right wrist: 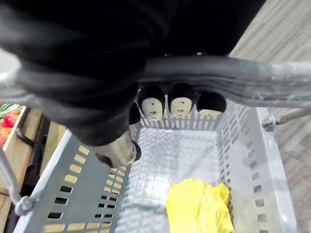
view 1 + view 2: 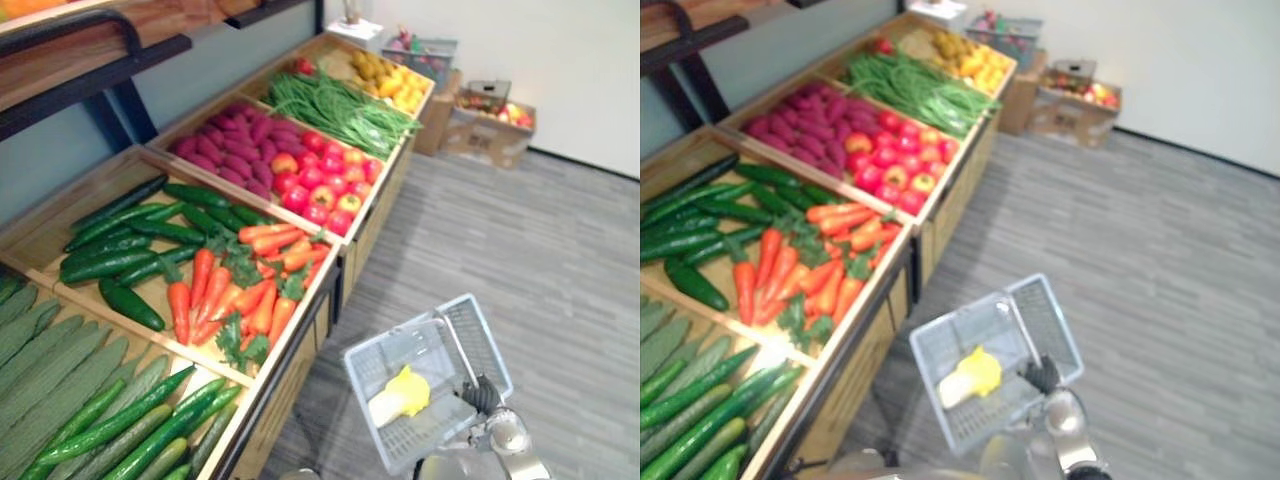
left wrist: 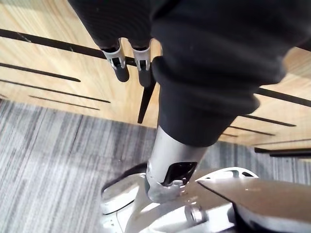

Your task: Pick vegetable in the basket

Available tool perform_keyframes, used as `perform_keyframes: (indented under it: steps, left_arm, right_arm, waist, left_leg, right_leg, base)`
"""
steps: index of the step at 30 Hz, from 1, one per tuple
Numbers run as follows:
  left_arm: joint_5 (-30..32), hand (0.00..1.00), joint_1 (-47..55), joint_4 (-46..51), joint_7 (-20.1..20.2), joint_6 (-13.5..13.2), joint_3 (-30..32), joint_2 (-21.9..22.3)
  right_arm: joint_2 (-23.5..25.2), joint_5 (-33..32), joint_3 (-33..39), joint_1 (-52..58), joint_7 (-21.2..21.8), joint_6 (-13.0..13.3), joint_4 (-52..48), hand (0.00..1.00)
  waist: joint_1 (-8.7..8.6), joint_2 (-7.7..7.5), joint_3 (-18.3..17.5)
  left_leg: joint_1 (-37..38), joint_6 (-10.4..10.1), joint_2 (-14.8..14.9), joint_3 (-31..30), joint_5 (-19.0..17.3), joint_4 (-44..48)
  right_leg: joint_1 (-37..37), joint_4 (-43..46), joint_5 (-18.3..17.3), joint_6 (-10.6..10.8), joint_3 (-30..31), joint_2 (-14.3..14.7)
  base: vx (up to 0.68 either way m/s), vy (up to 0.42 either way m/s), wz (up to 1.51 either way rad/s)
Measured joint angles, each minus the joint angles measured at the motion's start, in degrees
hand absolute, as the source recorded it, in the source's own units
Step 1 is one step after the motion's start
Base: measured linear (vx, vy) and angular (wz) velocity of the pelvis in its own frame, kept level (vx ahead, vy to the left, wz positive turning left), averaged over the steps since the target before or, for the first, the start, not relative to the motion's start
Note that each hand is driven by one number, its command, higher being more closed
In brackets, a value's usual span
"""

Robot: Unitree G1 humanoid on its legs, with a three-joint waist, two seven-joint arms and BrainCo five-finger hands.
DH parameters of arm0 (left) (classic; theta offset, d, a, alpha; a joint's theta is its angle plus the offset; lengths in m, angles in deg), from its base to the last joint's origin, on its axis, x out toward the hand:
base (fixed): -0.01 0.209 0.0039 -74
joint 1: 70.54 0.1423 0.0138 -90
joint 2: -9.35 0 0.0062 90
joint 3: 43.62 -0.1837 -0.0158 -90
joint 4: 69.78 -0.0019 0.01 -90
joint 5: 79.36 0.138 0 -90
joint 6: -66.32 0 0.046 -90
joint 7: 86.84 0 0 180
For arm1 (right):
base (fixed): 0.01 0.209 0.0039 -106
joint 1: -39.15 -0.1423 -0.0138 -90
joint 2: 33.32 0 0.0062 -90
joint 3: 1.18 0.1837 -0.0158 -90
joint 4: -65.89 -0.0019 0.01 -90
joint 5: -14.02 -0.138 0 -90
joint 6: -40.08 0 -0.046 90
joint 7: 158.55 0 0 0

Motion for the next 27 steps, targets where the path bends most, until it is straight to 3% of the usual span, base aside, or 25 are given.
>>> perform_keyframes:
  steps: [1,4,6,7,8,9,10,11,13,14,15,16,17,20,25,27]
  left_arm:
    - [-0.11,0.00,-0.14,0.69,-0.04,0.02,0.18,0.12]
    - [-0.54,0.00,-0.82,2.40,-0.82,-0.28,0.45,0.57]
    - [-1.05,0.00,-1.40,3.52,-2.01,-1.54,1.06,0.25]
    - [-1.08,0.00,-1.34,3.87,-2.26,-1.75,1.31,0.17]
    - [-1.15,0.00,-1.33,3.94,-2.39,-2.12,1.77,-0.30]
    - [-2.35,0.00,-1.97,2.95,-2.30,-1.96,2.22,1.49]
    - [-2.82,0.00,-2.07,2.85,-2.36,-2.11,2.44,2.91]
    - [-3.25,0.00,-2.13,2.68,-2.39,-2.20,2.60,4.90]
    - [-3.58,0.00,-2.23,2.66,-2.42,-2.19,3.91,4.86]
    - [-5.52,0.00,-2.25,2.61,-2.67,-2.17,5.38,4.94]
    - [-5.52,0.00,-2.33,2.58,-2.80,-2.11,6.15,4.93]
    - [-5.54,0.00,-2.66,2.51,-3.36,-2.00,7.23,4.82]
    - [-5.53,0.00,-2.79,2.11,-3.92,-1.83,7.23,4.70]
    - [-5.53,0.00,-2.58,0.83,-4.33,-1.11,7.22,4.66]
    - [-5.36,0.00,-1.80,-0.23,-4.44,-0.23,7.43,4.51]
    - [-5.32,0.00,-1.85,-0.35,-4.43,-0.21,7.65,3.98]
  right_arm:
    - [0.01,-0.06,0.65,-0.13,0.00,-0.11,0.15,1.00]
    - [-0.04,-0.28,5.20,0.25,-0.26,-0.29,1.28,1.00]
    - [0.09,-0.49,8.07,0.53,-1.11,-0.66,3.65,1.00]
    - [0.19,-0.63,8.60,0.79,-1.25,-0.75,4.40,1.00]
    - [0.79,-1.37,9.90,1.67,-1.49,-1.00,5.65,1.00]
    - [0.19,-2.85,12.20,1.67,-2.15,-1.49,7.17,1.00]
    - [-0.31,-2.84,13.29,1.98,-2.60,-1.60,7.18,1.00]
    - [-1.76,-2.83,13.92,1.81,-3.00,-1.82,8.00,1.00]
    - [-2.23,-2.97,15.25,0.88,-2.96,-2.08,9.51,1.00]
    - [-2.17,-3.45,16.37,1.09,-3.17,-2.05,10.98,1.00]
    - [-2.06,-3.69,17.32,1.14,-3.34,-2.07,11.77,1.00]
    - [-1.66,-4.74,18.76,1.24,-3.79,-2.08,12.99,1.00]
    - [-1.60,-5.03,19.89,1.51,-3.85,-2.14,13.89,1.00]
    - [-1.32,-5.04,19.95,1.94,-3.96,-2.27,14.03,1.00]
    - [-0.62,-5.08,19.81,2.34,-3.91,-2.24,13.82,1.00]
    - [0.24,-5.33,19.84,2.78,-3.88,-2.11,13.79,1.00]
  waist:
    - [-0.35,0.16,0.08]
    - [-0.64,0.42,0.12]
    - [-0.49,-0.70,-0.60]
    - [-0.43,-0.96,-0.94]
    - [-0.65,-2.47,-2.20]
    - [-0.98,0.64,-2.64]
    - [-0.93,2.29,-3.59]
    - [-0.55,3.94,-4.12]
    - [-0.72,4.57,-4.37]
    - [-1.07,4.82,-4.51]
    - [-1.17,4.78,-4.49]
    - [-1.27,4.35,-4.35]
    - [-1.25,4.26,-4.27]
    - [-1.41,3.84,-4.04]
    - [-1.14,3.85,-4.29]
    - [-1.23,2.74,-4.26]
  left_leg:
    - [0.42,-0.02,0.44,-2.57,0.01,0.01]
    - [0.37,-1.72,0.94,-8.67,-0.64,0.56]
    - [-0.16,-6.08,1.42,-14.47,-2.80,1.12]
    - [-0.45,-7.37,1.72,-16.39,-3.45,1.17]
    - [-1.26,-10.14,1.95,-19.92,-4.97,2.09]
    - [-2.46,-11.23,5.39,-24.49,-5.47,2.52]
    - [-3.59,-11.10,6.77,-25.59,-5.00,2.47]
    - [-5.22,-11.42,8.41,-26.13,-1.99,1.82]
    - [-7.37,-13.40,9.60,-28.29,5.16,-0.96]
    - [-8.98,-12.96,10.34,-28.71,9.14,-2.53]
    - [-9.57,-12.38,10.62,-28.12,11.19,-3.41]
    - [-10.27,-10.73,11.11,-24.21,15.61,-5.29]
    - [-11.65,-9.02,11.59,-17.21,17.35,-5.10]
    - [-11.58,-8.23,11.11,0.86,15.80,-2.56]
    - [-8.95,-8.92,9.44,2.68,15.27,-9.51]
    - [-8.68,-8.88,8.04,3.05,15.28,-10.66]
  right_leg:
    - [-0.76,-7.03,-0.84,-1.40,0.03,1.37]
    - [-0.50,-27.51,0.26,-0.47,7.54,2.63]
    - [-0.69,-36.36,1.70,1.77,15.86,1.45]
    - [-0.57,-36.47,1.72,1.77,17.29,1.24]
    - [-0.17,-35.49,4.26,5.19,17.74,1.08]
    - [0.37,-33.02,2.52,4.29,12.35,2.94]
    - [0.10,-32.85,1.96,3.41,10.54,3.87]
    - [-0.07,-32.79,1.22,2.10,7.91,4.99]
    - [0.48,-32.67,0.86,0.40,3.29,5.45]
    - [1.92,-32.84,0.38,-0.47,-0.83,5.19]
    - [2.88,-33.26,0.12,-0.93,-3.11,5.07]
    - [4.52,-34.37,-0.12,-1.84,-6.93,4.88]
    - [6.15,-35.64,-0.03,-2.79,-10.52,4.55]
    - [9.84,-37.73,-0.18,-3.31,-15.45,4.24]
    - [11.21,-40.88,0.84,-1.64,-16.99,5.46]
    - [11.24,-42.44,1.81,-0.97,-14.83,5.06]
  base:
    - [0.28,-0.209,1.21]
    - [0.25,-0.257,1.29]
    - [0.24,-0.398,1.42]
    - [0.14,-0.426,1.40]
    - [0.16,-0.590,1.54]
    - [0.19,-0.713,1.49]
    - [0.21,-0.639,1.23]
    - [0.18,-0.476,0.73]
    - [0.12,-0.411,1.17]
    - [0.09,-0.359,1.50]
    - [0.10,-0.279,1.63]
    - [0.10,-0.221,1.58]
    - [0.09,-0.193,1.47]
    - [0.04,-0.096,0.95]
    - [-0.04,0.054,0.23]
    - [-0.03,0.118,-0.04]
